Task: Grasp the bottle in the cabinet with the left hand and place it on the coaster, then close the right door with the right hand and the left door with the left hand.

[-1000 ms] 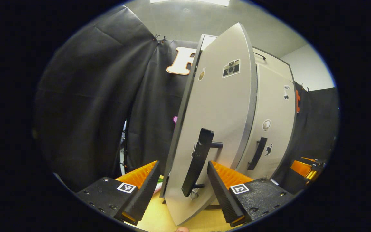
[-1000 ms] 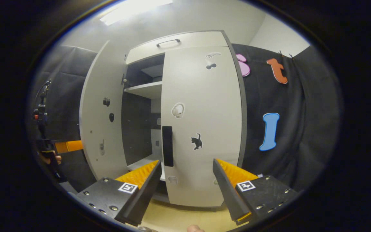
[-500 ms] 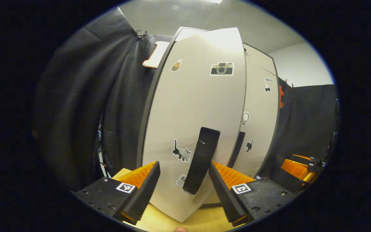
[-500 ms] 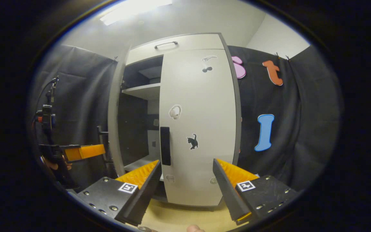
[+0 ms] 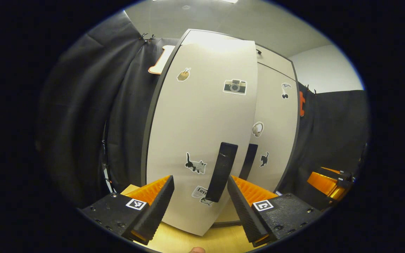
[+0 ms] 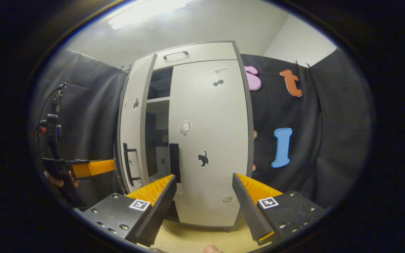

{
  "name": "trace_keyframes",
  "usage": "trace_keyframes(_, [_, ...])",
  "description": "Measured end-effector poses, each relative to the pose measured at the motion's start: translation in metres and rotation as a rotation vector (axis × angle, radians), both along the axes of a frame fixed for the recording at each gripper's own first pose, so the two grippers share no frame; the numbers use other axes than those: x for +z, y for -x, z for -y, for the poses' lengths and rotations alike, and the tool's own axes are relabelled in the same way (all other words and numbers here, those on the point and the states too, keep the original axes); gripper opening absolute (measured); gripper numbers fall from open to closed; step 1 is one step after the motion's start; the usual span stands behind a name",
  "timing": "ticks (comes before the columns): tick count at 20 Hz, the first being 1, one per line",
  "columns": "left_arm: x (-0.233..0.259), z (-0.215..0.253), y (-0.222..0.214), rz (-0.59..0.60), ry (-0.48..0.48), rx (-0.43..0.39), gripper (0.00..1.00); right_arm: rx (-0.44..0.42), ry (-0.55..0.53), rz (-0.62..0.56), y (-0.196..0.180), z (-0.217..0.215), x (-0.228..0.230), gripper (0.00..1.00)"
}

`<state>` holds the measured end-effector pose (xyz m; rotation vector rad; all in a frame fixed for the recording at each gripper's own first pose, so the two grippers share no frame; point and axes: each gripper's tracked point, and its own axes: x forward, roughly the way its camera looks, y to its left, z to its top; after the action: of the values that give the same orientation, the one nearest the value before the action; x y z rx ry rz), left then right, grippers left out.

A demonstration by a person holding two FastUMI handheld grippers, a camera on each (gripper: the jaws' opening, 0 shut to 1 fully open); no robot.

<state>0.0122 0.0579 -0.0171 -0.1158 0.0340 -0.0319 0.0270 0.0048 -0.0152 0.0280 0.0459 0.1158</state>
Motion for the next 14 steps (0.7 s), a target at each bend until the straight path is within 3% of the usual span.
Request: trace_keyframes(14, [0.010, 0.014, 0.007, 0.019, -0.031, -0.006, 0.94, -0.003, -0.023, 0.019, 0.002, 0.005, 0.006, 0.96])
